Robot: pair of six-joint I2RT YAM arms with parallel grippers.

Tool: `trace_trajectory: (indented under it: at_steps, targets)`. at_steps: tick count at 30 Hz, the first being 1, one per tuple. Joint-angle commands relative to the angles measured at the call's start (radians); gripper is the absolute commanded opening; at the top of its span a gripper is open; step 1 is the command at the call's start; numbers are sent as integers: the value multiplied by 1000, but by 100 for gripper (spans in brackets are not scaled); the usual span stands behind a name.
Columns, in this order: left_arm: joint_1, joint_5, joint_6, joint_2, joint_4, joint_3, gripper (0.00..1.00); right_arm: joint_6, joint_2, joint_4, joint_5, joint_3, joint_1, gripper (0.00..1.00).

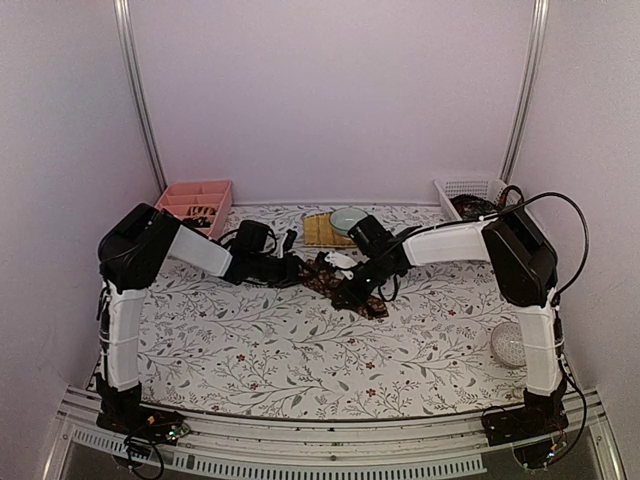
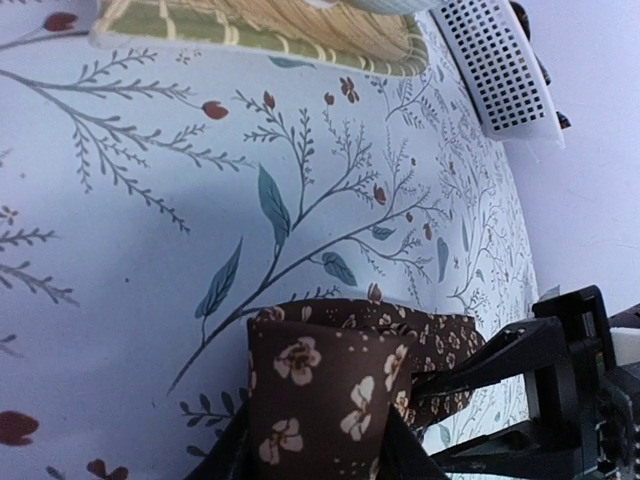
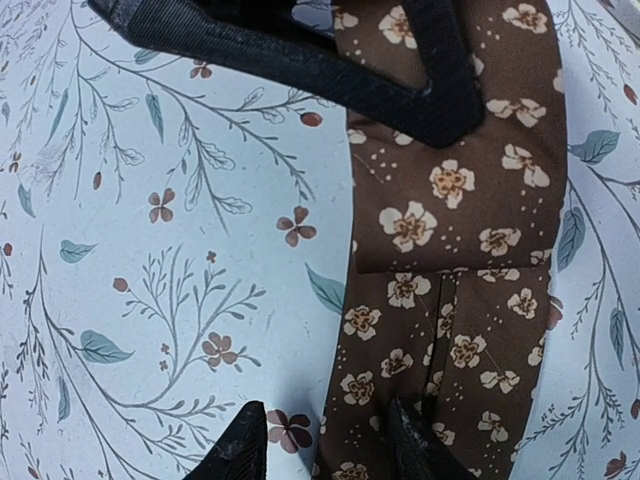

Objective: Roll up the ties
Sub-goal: Roll the tie at the center of the board.

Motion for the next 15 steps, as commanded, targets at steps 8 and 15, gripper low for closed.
trace_trajectory:
  at_steps: [8,15]
  targets:
    - [-68,-320,174,-93,-292,57,31,39,-69,-207,-93,-40,50,43]
    - [-116,-426,315,-123,-340,64,31,79,-188,-308,-348,67,-50,51]
